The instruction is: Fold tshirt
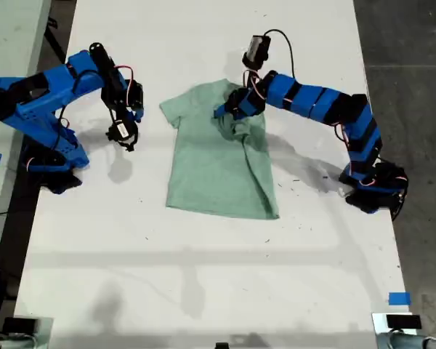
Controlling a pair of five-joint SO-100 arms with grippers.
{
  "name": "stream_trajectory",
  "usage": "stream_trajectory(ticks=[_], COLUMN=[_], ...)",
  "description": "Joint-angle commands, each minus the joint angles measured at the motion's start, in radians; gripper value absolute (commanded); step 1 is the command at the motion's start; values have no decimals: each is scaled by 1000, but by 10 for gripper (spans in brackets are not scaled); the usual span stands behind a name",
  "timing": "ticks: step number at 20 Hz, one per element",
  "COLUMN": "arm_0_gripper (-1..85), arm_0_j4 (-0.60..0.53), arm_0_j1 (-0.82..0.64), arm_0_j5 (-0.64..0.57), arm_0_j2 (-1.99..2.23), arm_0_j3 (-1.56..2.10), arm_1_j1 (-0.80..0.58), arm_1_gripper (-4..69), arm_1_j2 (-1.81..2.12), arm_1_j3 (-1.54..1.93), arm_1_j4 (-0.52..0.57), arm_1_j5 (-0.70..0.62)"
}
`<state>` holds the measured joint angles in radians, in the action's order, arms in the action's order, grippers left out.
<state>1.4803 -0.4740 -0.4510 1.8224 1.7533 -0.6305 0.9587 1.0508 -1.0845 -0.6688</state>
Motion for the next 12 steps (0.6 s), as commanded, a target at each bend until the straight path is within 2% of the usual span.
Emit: stream_trajectory(ticks=[1, 8, 10, 12], arm_0_gripper=[0, 0, 0, 2], arm_0_j4=[3, 2, 2, 0], arm_0_j1=[-15, -14, -14, -20], arm_0_j5=[0, 2, 2, 2], arm_0_j2=[49, 49, 49, 48], arm_0_j3=[-9, -11, -11, -11], arm_1_j1=[20, 8, 2, -5], arm_1_gripper=[300, 227, 213, 164], arm_1_j2=[114, 502, 615, 741], arm_1_j3=[-80, 34, 147, 296], arm_1_j4=[-109, -399, -434, -408], arm_1_j5=[-12, -46, -43, -41])
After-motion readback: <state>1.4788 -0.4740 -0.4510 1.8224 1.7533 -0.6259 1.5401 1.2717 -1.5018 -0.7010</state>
